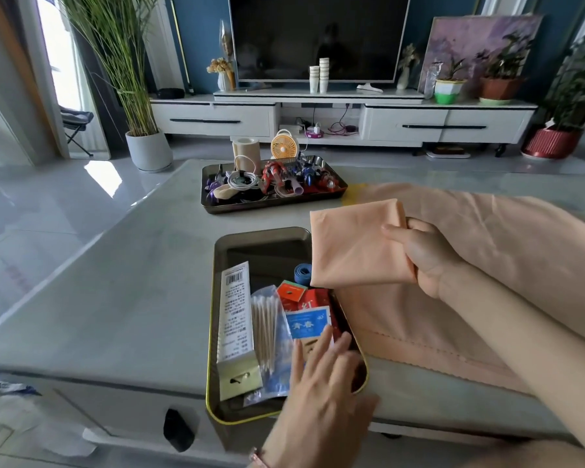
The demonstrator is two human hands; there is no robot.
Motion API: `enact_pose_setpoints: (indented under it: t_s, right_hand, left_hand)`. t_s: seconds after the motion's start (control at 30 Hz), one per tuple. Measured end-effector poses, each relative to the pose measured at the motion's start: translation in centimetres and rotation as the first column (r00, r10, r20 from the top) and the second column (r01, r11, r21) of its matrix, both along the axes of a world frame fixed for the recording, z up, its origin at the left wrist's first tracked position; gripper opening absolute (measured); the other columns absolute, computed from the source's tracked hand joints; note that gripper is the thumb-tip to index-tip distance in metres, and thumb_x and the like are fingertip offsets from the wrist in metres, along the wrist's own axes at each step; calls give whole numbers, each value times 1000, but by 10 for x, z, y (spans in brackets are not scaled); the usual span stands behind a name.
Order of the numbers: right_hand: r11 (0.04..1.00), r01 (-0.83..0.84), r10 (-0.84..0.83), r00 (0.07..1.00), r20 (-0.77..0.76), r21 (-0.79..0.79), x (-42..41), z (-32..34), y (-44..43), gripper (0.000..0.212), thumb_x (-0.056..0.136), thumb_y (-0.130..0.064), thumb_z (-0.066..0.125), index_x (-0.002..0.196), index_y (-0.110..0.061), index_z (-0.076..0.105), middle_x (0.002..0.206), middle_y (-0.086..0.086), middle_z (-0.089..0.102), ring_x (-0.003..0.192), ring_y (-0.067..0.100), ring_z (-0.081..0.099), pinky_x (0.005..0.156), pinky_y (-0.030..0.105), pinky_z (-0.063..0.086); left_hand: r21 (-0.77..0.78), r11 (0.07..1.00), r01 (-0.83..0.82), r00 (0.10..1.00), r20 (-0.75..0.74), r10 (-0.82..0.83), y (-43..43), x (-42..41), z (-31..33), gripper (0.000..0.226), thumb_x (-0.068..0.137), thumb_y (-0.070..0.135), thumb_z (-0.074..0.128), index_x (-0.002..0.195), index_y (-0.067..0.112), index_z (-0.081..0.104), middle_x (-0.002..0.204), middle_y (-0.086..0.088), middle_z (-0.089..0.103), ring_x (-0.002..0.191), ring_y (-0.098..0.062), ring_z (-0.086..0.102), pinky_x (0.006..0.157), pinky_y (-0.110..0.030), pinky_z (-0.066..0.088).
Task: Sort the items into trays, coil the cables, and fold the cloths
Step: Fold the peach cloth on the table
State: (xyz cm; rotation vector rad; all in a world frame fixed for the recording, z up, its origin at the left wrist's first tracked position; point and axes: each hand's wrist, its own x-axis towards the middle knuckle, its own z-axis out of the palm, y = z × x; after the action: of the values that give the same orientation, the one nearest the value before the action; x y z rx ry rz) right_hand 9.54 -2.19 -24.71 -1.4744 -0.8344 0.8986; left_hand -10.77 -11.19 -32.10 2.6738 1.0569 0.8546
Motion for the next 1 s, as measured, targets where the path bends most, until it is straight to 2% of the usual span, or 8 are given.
enact_pose_setpoints:
  t_s: [0.1, 0.27, 0.43, 0.53, 0.63, 0.8, 0.9, 1.0]
  right_hand:
    - [999, 41, -41, 999, -13, 2, 8, 4, 3, 10, 91, -14, 57, 99, -14, 62, 87, 2, 64, 78, 17, 60, 67, 28, 48]
    - [995, 103, -104, 993, -62, -17, 9, 3, 11, 18, 91, -15, 57, 108, -11, 61, 95, 5, 63, 84, 20, 60, 68, 28, 47]
    - [992, 120, -122, 990, -65, -26, 6, 1, 19, 16, 91, -16, 57, 106, -13, 61, 99, 6, 64, 87, 21, 59, 66, 27, 47]
    - [991, 125, -128, 989, -74, -45, 3, 2, 30, 20, 91, -17, 57, 110, -11, 60, 106, 10, 64, 93, 24, 61, 74, 32, 50]
    - [992, 98, -108, 985, -136, -77, -10, 0, 46, 26, 91, -17, 56, 115, -8, 59, 109, 13, 64, 99, 29, 62, 83, 39, 51]
    - [992, 0, -23, 983, -180, -128, -53, -10, 86, 28, 90, -14, 56, 117, -4, 57, 112, 18, 63, 95, 28, 61, 78, 35, 49]
    - [979, -91, 67, 989, -130, -185, -76, -19, 107, 27, 91, -15, 54, 116, -5, 54, 118, 21, 61, 94, 27, 58, 75, 32, 45]
    - [956, -58, 137, 955, 263, -287, -94, -36, 114, 30, 94, -18, 47, 120, -4, 43, 123, 18, 54, 104, 31, 55, 73, 30, 37]
  left_hand:
    - [-174, 983, -52, 980, 178, 83, 43, -8, 30, 35, 95, 29, 39, 128, 19, 49, 135, 2, 51, 131, -8, 34, 110, -16, 23]
    - [-455, 858, -237, 968, -185, 170, 147, 4, 48, 46, 99, 12, 34, 145, 11, 29, 148, -9, 36, 139, -22, 27, 112, -32, 25]
    - [-527, 825, -202, 969, -227, 92, 172, 14, 26, 36, 98, 11, 33, 131, 13, 49, 122, -9, 58, 82, -9, 53, 57, -13, 38]
    - [-524, 836, -164, 986, -119, 119, 175, 11, 20, 33, 98, 11, 34, 126, 13, 52, 115, -7, 62, 68, -6, 55, 50, -13, 42]
    - [-546, 825, -144, 978, 46, 201, 179, 2, 23, 32, 95, 1, 37, 122, 6, 54, 117, -8, 64, 85, -16, 61, 68, -22, 50]
    - [-451, 793, -409, 670, 441, 597, 197, -36, 37, 32, 90, -1, 41, 117, 4, 58, 116, -12, 62, 96, -19, 52, 74, -21, 33]
    - [-246, 896, -371, 804, 397, 442, 202, -34, 43, 34, 93, 4, 40, 123, 10, 56, 123, -8, 58, 104, -20, 51, 81, -24, 36]
    - [-178, 939, -296, 950, 50, 309, 211, -24, 28, 33, 94, 7, 40, 124, 9, 55, 131, -7, 53, 121, -22, 45, 98, -26, 33]
